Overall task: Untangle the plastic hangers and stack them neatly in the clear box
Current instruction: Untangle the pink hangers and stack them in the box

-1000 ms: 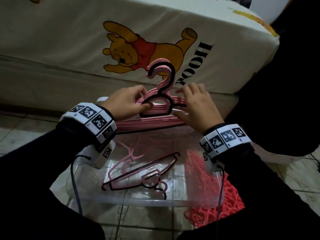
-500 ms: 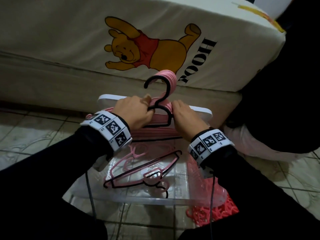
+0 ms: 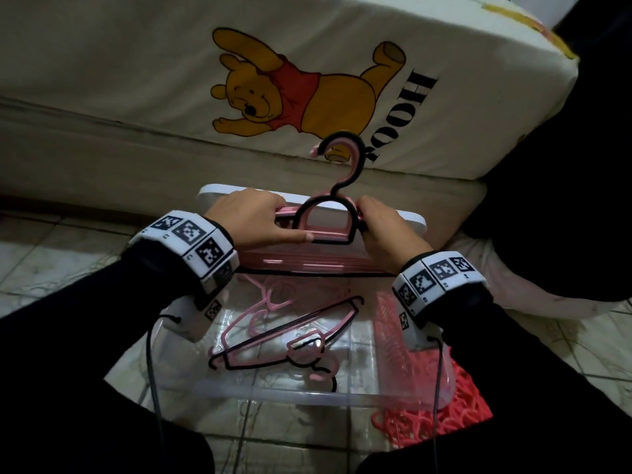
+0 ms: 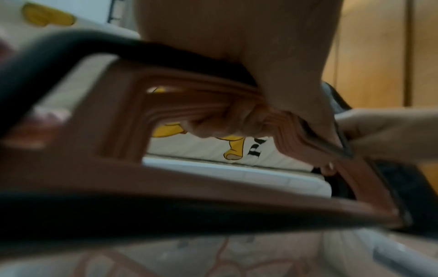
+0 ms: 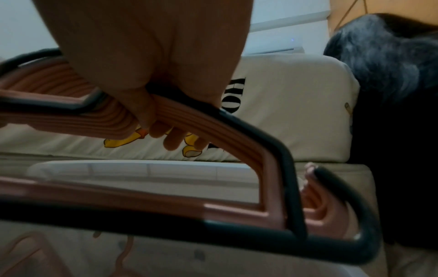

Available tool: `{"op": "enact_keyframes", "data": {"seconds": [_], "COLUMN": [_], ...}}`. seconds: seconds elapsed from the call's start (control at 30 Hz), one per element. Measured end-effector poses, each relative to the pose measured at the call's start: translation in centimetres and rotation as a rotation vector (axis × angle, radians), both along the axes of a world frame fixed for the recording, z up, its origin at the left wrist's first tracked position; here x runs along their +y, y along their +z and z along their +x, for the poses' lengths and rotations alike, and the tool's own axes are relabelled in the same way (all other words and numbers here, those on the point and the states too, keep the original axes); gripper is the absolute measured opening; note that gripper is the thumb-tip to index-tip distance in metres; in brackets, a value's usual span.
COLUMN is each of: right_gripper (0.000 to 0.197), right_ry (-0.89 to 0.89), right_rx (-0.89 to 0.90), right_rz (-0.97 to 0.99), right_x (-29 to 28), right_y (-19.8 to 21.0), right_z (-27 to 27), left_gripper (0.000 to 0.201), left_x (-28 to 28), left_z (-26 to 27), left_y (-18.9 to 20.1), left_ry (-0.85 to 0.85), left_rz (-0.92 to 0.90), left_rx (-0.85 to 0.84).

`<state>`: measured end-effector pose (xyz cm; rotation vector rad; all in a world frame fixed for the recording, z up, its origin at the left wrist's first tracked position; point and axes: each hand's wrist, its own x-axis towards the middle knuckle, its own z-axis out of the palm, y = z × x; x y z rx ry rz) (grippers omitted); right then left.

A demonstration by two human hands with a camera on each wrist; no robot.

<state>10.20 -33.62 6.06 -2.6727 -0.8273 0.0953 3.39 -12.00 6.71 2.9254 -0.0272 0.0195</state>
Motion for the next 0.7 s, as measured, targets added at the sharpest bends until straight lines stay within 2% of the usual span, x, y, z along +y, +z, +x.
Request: {"op": "enact_keyframes", "data": {"seconds": [0.1, 0.2, 0.3, 0.37, 0.43, 0.53, 0.6, 0.7], "right_gripper": [0.021, 0.014, 0.061, 0.075, 0.069, 0.039, 0.025, 0.022], "right_ry": [0.021, 0.014, -0.094, -0.222, -0.263, -0.139, -0.033, 0.154], "right_rx": [-0.029, -0.061, -0.082, -0.057, 0.022, 0.191, 0.239, 0.274], "right_rz": [-0.021, 0.008, 0.032, 0.058, -0.074, -0.485, -0.571, -0.65], "right_x": [0.4, 0.2, -1.9, -3.7, -4.8, -4.4, -3.2, -1.1], "right_y": [-0.3, -0.1, 0.5, 0.7, 0.0, -3.3, -6.3, -9.7], "right_z": [0.0, 0.3, 1.2, 1.6, 2.1, 1.4, 0.5, -1.0], "left_gripper": [0.063, 0.061, 0.06, 0.06, 0.063, 0.064, 0.064, 0.061], "left_x": [-0.3, -0.5, 0.5, 1.4, 1.9, 1.8, 1.5, 0.8], "left_z": [0.1, 0.2, 0.3, 0.4, 0.5, 0.6, 0.5, 0.6], "left_y": [-0.4, -0.2, 0.5, 0.9, 1.2, 1.4, 1.4, 1.4], "left_ry": [0.087, 0.153, 0.2, 0.228, 0.237, 0.228, 0.214, 0.194], "left_rz": [-0.113, -0.101, -0.05, -0.046, -0.055, -0.068, -0.088, -0.162], "left_rx": [0.039, -0.007, -0.064, -0.074, -0.073, -0.076, -0.061, -0.033]}}
